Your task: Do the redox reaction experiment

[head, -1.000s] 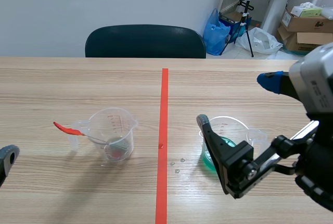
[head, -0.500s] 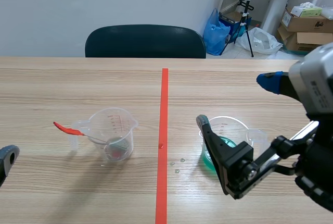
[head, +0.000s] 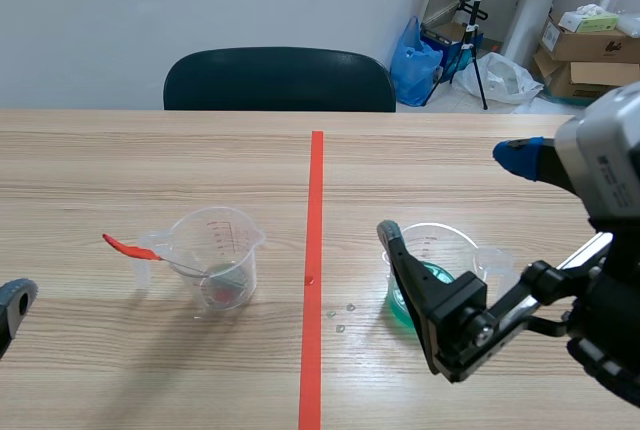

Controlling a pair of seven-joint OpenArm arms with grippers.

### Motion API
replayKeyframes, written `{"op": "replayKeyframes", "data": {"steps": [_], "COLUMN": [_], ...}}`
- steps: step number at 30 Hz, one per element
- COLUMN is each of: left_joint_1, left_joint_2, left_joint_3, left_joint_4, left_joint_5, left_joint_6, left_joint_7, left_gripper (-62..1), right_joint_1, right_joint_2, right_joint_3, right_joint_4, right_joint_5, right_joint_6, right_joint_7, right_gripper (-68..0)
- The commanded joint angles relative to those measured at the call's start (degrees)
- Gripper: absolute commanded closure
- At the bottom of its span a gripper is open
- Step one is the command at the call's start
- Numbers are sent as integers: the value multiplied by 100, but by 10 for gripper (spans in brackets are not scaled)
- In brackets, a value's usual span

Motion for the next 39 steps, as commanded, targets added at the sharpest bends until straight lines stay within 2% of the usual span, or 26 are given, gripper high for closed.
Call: {"op": "replayKeyframes", "data": {"steps": [1, 39], "left_joint_1": [74, 74], "left_joint_2": [42, 42], "left_joint_3": [-57, -57], "left_joint_4": [61, 61], "left_joint_5": [-70, -70], "left_joint_6": [-13, -13], "left_joint_7": [-76, -74], "left_gripper": [-601, -601], "right_joint_1": [22, 22], "right_joint_2": [11, 13], "right_joint_3": [13, 13], "right_joint_4": [66, 66], "right_joint_5": [44, 42], "right_joint_6": [-2, -2], "right_joint_7": [103, 17], "right_gripper": [-679, -679]}}
